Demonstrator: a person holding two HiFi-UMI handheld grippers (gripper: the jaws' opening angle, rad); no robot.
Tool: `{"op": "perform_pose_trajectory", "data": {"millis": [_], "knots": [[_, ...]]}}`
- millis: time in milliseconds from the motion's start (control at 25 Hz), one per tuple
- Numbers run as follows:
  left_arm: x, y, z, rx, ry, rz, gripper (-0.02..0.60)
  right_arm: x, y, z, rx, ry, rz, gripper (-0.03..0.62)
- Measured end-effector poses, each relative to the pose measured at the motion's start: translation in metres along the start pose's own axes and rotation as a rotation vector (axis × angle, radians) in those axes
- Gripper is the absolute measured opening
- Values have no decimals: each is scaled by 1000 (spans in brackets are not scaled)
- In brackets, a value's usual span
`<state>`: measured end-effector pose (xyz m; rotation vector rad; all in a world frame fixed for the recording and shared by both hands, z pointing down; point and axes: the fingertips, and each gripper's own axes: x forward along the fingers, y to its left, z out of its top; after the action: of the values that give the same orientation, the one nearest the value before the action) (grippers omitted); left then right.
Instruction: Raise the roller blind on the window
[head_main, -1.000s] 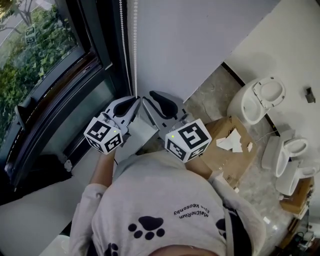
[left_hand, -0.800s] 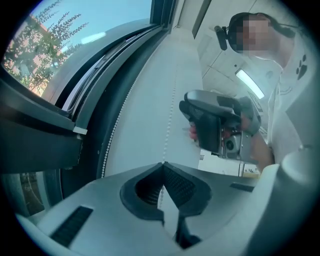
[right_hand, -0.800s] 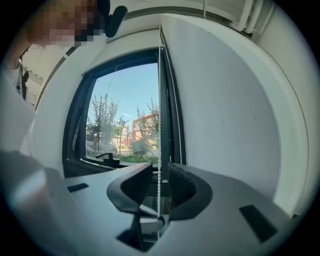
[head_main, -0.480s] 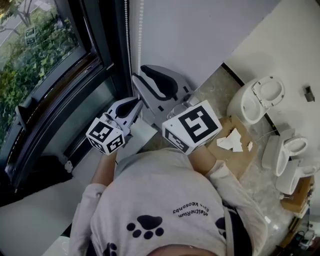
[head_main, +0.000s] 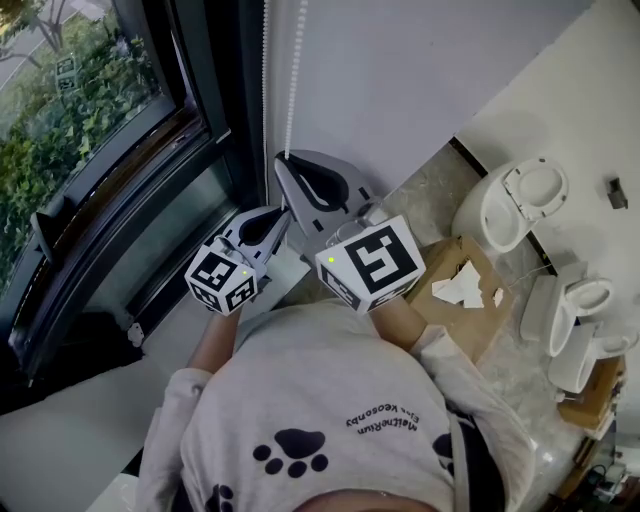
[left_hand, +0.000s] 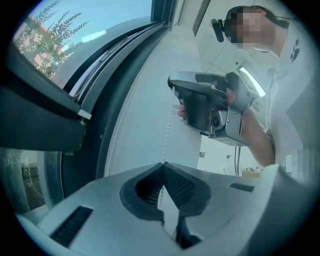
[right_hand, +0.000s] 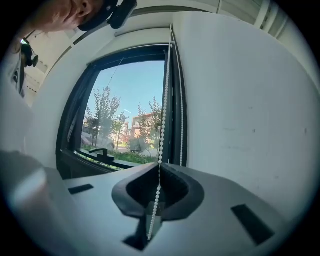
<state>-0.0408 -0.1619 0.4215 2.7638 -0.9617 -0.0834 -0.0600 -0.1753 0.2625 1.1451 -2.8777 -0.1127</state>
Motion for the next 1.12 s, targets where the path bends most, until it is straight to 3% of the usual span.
{"op": "perform_pose_trajectory", "data": {"millis": [520, 800, 1000, 1040, 1120], "knots": [[-4, 17, -68, -30, 80, 76, 9, 3, 2, -73, 41, 84, -26, 11], [-7, 19, -58, 1, 70, 92, 12, 3, 3, -72, 25, 67, -35, 11], [-17, 18, -23, 15, -17, 104, 12, 1, 3, -72, 28, 57, -38, 11], [-18, 17, -15, 16, -35, 101, 23, 1, 4, -72, 29, 56, -38, 11], [-21, 14, -1, 17, -63, 90, 133, 1, 4, -72, 31, 55, -36, 11]]}}
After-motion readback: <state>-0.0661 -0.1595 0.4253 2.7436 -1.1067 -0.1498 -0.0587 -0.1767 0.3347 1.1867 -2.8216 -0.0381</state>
